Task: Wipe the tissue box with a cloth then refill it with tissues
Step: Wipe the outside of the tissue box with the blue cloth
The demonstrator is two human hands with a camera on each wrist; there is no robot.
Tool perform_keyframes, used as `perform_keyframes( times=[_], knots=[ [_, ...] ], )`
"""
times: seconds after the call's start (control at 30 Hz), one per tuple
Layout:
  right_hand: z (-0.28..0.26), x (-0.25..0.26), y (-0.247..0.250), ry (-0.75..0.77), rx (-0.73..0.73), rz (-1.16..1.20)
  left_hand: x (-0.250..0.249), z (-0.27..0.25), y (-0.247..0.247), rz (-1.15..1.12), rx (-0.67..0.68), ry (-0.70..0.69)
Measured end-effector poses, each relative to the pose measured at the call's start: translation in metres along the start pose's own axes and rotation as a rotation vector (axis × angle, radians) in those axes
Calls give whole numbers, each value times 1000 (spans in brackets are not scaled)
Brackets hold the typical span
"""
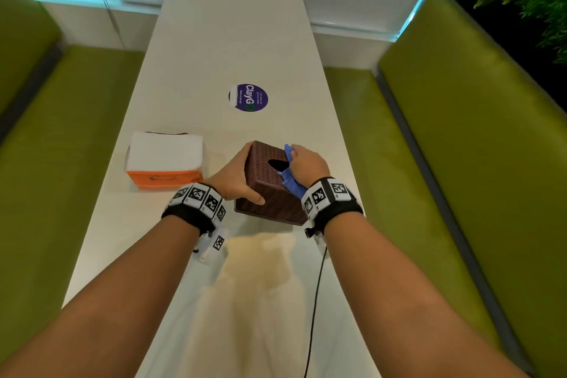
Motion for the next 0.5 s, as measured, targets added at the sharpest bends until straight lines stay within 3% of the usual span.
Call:
perform_keyframes(
  times=[0.2,0.33,0.5],
  knots=[
    [-23,54,-20,299,63,228,-3,1,0,51,45,9],
    [-14,16,-9,193,28,296,2,-3,5,-76,-18,23],
    [-6,-18,8,31,-74,239,-11,6,-1,-36,-6,28]
  ],
)
Point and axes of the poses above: each hand's wrist, its own z-axis towards the middle knuckle, its own y-axis out of the back of the hand, x = y × z, the point moved 6 cm from there along z, towards the middle knuckle
